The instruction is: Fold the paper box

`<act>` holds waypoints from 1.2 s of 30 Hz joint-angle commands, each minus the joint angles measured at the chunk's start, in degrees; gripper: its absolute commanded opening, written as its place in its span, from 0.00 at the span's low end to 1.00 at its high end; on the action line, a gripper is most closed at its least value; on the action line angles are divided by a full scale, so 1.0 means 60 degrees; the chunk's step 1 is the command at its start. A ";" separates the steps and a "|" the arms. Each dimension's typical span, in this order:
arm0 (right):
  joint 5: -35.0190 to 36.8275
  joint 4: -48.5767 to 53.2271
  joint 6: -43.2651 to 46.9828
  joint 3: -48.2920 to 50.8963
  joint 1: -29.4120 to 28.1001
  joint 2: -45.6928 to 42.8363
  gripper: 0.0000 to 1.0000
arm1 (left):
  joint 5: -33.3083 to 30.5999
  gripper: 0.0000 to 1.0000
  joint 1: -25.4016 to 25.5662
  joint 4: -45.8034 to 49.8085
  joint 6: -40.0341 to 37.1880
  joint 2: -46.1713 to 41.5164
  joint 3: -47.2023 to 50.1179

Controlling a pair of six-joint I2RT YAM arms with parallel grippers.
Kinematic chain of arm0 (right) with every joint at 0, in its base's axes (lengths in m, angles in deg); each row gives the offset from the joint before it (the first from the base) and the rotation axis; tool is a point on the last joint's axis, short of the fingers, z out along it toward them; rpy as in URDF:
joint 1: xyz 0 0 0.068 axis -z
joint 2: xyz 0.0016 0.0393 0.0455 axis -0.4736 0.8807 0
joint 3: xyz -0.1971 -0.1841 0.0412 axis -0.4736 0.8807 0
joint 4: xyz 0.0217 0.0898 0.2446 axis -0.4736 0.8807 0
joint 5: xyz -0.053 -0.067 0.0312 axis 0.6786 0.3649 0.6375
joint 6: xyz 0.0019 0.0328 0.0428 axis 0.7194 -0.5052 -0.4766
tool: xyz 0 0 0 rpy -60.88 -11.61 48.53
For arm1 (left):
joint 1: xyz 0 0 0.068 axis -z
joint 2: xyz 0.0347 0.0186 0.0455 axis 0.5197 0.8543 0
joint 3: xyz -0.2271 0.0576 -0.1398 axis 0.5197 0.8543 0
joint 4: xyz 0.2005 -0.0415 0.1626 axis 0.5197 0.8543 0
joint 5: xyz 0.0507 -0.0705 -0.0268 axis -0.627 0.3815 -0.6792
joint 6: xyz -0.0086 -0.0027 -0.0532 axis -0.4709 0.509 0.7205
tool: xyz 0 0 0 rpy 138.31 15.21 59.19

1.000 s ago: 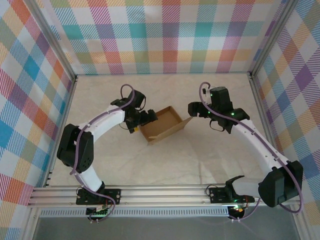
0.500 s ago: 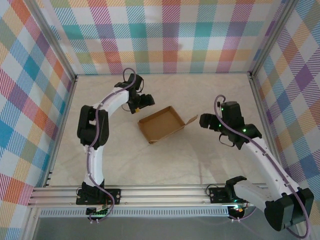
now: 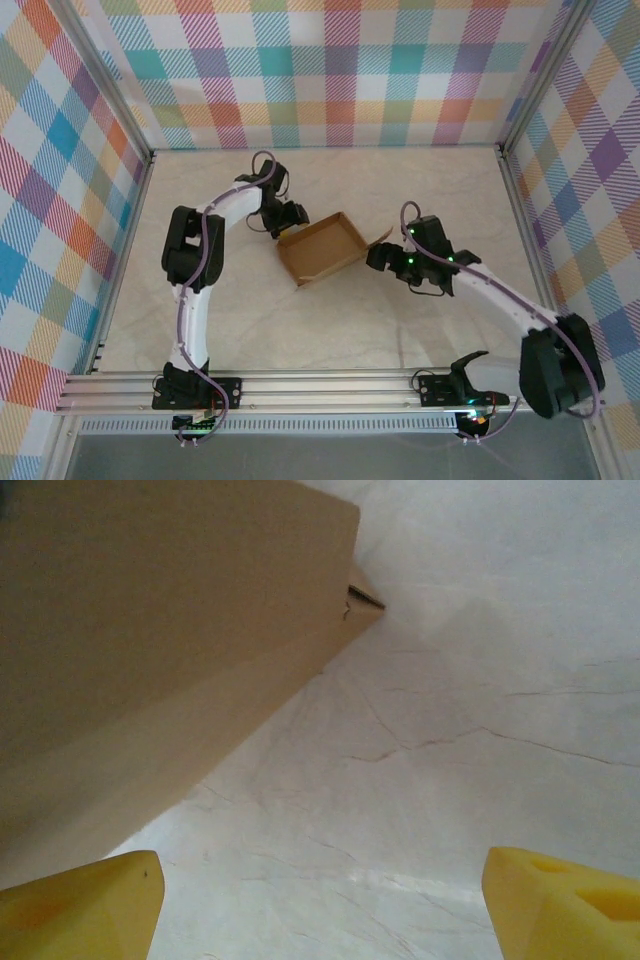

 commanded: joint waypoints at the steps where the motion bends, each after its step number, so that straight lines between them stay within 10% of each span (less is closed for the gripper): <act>1: -0.0620 -0.0988 -0.0577 -0.1181 0.0256 0.0920 0.83 | 0.0534 0.59 0.0055 -0.0064 0.0680 -0.0845 0.1338; 19: -0.2144 0.0400 0.0642 -0.6466 0.2443 0.5743 0.85 | -0.0511 0.75 0.2042 -0.3087 0.3820 -0.3982 0.5093; 26: -0.0048 0.1033 0.0715 -0.4940 0.3811 0.3656 0.89 | -0.2793 0.88 0.1514 -0.1180 0.1107 -0.4892 0.4027; 36: 0.1738 0.1349 -0.0169 -0.1018 0.3952 -0.0745 0.86 | -0.2052 0.82 0.1089 0.0197 -0.4514 -0.1718 0.0230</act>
